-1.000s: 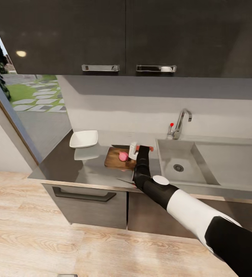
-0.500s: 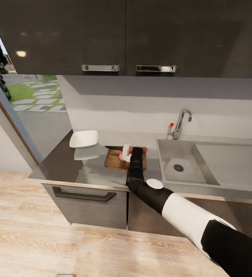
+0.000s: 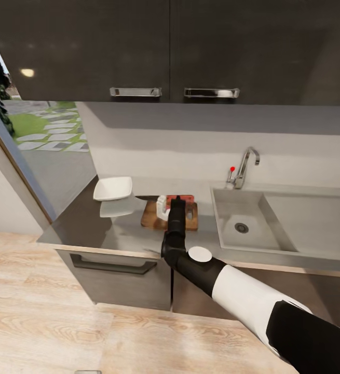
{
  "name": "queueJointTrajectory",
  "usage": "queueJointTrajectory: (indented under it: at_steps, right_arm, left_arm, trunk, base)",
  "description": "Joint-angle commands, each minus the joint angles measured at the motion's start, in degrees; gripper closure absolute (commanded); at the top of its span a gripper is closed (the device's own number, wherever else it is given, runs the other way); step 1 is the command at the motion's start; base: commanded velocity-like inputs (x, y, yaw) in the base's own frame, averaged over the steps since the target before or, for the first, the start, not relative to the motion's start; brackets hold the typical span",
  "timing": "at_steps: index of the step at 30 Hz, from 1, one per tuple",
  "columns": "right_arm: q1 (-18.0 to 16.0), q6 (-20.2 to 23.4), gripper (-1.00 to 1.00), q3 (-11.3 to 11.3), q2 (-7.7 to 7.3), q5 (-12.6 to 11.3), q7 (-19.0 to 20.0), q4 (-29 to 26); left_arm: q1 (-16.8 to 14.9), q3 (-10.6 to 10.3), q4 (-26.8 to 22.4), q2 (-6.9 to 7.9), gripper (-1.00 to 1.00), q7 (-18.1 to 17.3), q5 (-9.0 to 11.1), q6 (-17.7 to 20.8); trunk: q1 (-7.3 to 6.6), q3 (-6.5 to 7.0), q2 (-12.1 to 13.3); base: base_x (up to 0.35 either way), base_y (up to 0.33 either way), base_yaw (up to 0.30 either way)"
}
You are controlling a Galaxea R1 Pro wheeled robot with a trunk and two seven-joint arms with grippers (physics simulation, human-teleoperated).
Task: In the kitchen, take the Vidalia onion out of the sink, dice it on the chopping board with the paring knife, put the diced onion into the bowl on the countertop, then place both the paring knife and the chopping board into the sink.
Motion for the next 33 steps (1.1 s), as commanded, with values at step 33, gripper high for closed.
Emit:
queueJointTrajectory:
  at_steps: [33]
  right_arm:
    - [-0.1, 0.4, 1.00, 0.2, -0.41, 7.1, 11.6, 4.1]
  left_arm:
    - [-0.1, -0.5, 0.2, -0.10, -1.00, 0.1, 0.3, -0.2]
  trunk:
    - [0.06, -0.11, -0.1]
  base:
    - [0.062, 0.004, 0.000]
